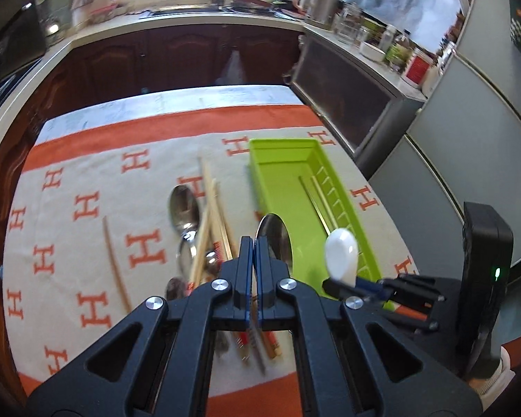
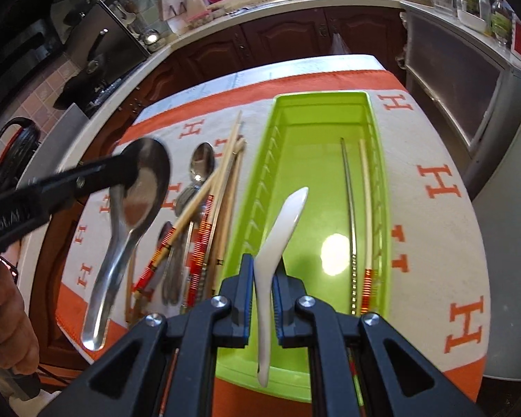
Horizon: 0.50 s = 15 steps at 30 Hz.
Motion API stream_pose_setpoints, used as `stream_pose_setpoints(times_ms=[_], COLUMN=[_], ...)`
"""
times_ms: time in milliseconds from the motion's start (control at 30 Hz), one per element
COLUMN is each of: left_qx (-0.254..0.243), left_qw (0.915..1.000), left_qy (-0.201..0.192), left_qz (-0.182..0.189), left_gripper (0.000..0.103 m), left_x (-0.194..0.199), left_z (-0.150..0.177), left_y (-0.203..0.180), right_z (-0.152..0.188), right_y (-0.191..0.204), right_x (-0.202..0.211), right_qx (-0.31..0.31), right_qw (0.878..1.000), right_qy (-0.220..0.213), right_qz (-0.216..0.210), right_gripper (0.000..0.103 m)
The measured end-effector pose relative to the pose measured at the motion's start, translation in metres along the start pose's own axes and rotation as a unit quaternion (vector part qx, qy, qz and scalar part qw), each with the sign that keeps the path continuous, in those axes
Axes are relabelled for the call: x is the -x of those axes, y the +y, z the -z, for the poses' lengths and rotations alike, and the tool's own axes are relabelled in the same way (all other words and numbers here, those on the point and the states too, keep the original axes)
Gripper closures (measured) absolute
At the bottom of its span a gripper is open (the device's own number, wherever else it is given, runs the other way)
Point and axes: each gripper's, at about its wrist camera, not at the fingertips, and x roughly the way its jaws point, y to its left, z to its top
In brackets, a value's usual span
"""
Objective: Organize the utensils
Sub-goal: 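Lower both spoons into the green tray and open both tools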
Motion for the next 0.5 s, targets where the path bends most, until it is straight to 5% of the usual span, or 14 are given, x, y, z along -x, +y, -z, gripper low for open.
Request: stream_pose_setpoints(times_ms=[167,500], left_qx=[-0.033,-0.056], left_qw=[0.9993,0.9975], left_qy=[0.012,0.038], left_qz=[-0.012,-0.020], left_gripper=[0.103,0.103], left_x=[-0.035,-0.085], left_z=[-0.014,-0.016], left_y=[-0.031,-0.030], right_z=[0.006,0.012], right_y=[-0.013,-0.023], right_x=[-0.008,-0.013], right_qx=[-0.011,-0.027], right_qw=[1.000,0.999], right_qy=[0.017,0.035], right_qz=[0.006,0.006], right_gripper=[0.094,0.093])
